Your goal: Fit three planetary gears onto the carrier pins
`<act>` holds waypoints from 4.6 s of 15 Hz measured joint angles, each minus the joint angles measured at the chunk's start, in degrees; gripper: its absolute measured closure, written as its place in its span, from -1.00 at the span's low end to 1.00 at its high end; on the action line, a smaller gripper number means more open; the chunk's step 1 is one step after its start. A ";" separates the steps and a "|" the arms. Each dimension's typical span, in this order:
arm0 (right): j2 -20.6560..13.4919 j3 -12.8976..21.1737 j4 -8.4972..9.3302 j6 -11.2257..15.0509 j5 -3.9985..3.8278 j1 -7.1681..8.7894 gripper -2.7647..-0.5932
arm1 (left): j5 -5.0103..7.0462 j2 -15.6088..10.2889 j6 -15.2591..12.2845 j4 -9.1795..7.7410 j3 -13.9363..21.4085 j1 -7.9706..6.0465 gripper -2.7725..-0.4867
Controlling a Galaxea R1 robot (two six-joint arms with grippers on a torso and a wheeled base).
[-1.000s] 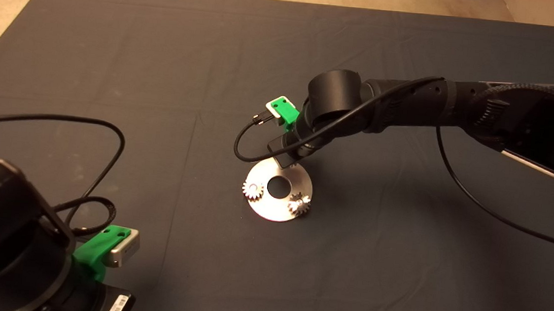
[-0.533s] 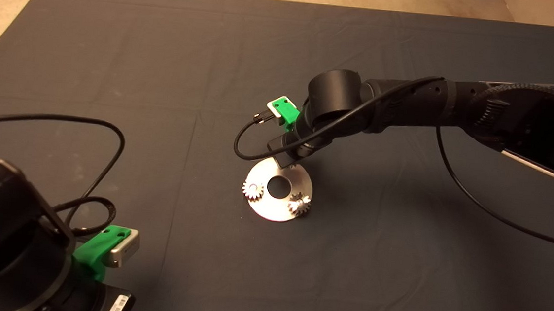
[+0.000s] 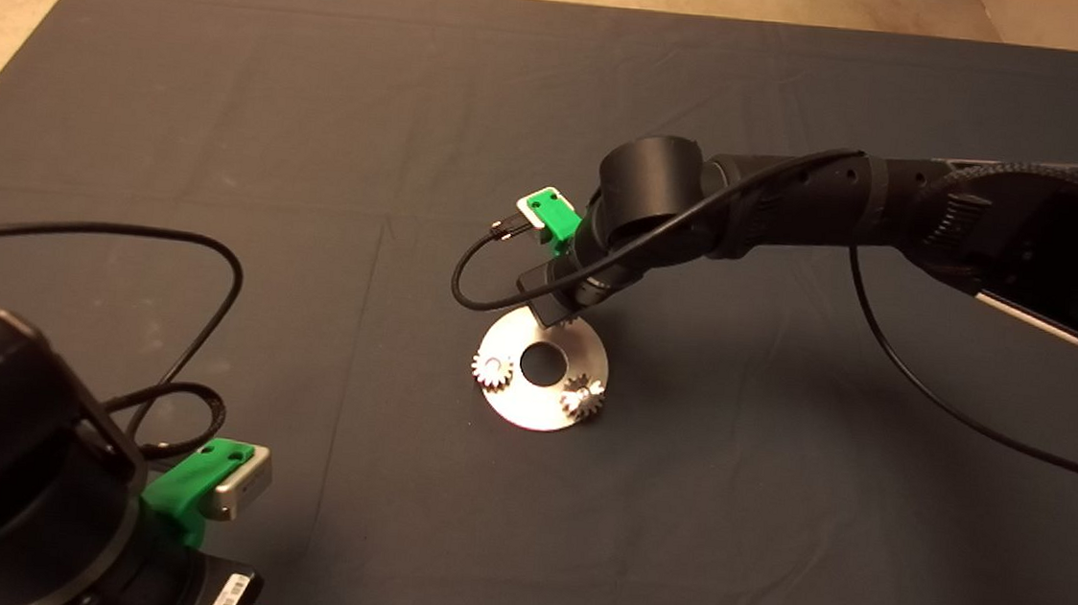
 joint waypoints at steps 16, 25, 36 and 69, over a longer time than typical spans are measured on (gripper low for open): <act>-0.45 0.00 0.05 -0.06 0.24 -0.04 0.53 | 0.00 0.00 -0.05 -0.02 0.00 0.00 -0.36; -0.44 0.00 0.05 -0.02 0.26 -0.04 0.54 | 0.00 0.00 -0.05 -0.02 0.00 0.00 -0.36; -0.61 -0.01 -0.57 -0.04 -0.30 -1.90 0.54 | 0.00 0.02 -0.05 -0.02 0.00 0.00 -0.36; -13.62 14.72 8.45 4.32 -4.05 4.62 -0.13 | 0.00 -0.63 0.00 -0.04 0.00 0.00 -0.62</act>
